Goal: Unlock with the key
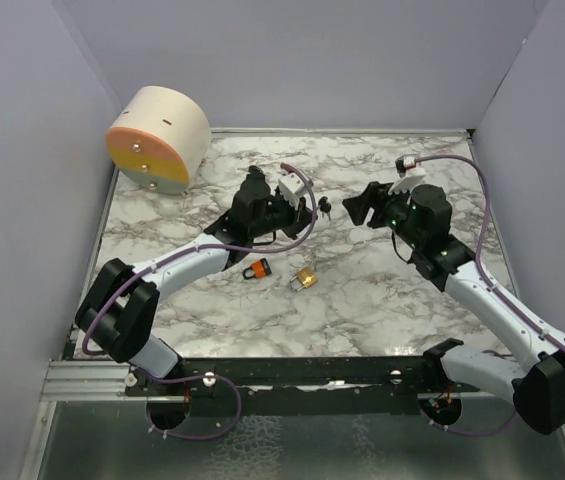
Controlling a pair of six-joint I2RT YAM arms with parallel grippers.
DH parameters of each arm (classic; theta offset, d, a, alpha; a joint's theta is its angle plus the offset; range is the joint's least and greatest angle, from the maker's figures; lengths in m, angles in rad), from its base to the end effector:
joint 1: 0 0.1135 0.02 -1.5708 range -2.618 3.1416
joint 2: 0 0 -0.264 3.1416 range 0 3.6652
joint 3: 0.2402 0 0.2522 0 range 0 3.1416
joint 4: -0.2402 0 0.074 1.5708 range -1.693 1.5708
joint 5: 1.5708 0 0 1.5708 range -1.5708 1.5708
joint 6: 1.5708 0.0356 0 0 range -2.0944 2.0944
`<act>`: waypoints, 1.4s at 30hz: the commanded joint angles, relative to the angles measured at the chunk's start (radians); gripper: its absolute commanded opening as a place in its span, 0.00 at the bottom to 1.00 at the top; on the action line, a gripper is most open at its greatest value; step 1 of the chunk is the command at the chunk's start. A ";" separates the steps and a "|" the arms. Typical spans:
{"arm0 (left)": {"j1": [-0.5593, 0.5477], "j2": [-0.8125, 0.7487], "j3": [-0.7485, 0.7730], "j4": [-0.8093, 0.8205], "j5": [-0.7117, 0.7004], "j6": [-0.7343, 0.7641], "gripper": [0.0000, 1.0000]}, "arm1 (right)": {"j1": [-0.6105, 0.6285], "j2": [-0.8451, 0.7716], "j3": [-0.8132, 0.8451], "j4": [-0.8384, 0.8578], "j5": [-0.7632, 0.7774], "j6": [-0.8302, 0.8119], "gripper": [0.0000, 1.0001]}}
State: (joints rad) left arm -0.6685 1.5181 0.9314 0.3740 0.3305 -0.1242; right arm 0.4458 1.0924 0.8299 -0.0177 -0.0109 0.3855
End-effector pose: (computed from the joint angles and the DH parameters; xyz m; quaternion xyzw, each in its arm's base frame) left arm 0.2664 -0.2251 0.2688 0.3058 0.7115 -0.3572 0.5221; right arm 0.2307 0.1107 0.3119 -0.0274 0.7984 0.2468 0.5485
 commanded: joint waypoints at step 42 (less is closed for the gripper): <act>0.119 0.120 0.231 -0.162 0.643 0.101 0.00 | -0.107 0.203 -0.143 0.618 -0.645 0.032 0.37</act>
State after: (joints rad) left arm -0.5388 1.6722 1.1580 0.1749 0.9279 -0.0231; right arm 0.3447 1.2728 0.6914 0.5346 -0.6163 0.4065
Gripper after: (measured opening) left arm 0.018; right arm 0.395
